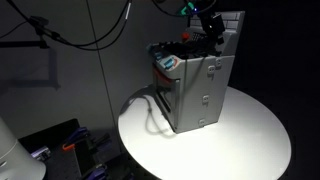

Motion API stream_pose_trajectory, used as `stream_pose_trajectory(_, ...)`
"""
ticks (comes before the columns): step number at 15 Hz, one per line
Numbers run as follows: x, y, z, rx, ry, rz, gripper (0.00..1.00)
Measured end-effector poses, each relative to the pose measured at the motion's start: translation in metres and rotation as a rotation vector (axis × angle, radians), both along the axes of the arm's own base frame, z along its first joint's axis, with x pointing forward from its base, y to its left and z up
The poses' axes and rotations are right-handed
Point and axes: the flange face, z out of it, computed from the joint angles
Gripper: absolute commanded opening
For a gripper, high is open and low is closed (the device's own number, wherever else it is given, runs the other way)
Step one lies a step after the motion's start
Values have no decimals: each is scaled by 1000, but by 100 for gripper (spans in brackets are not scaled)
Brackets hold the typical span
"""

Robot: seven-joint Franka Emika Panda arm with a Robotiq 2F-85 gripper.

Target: Press the top right orange button on the stove

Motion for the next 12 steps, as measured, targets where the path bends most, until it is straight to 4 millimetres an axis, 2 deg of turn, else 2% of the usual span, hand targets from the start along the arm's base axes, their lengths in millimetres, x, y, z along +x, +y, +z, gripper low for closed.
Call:
stream_pose_trajectory(8,-2,3,3,5,16,4,100)
stream_pose_trajectory(12,-11,9,16,64,48,36,100)
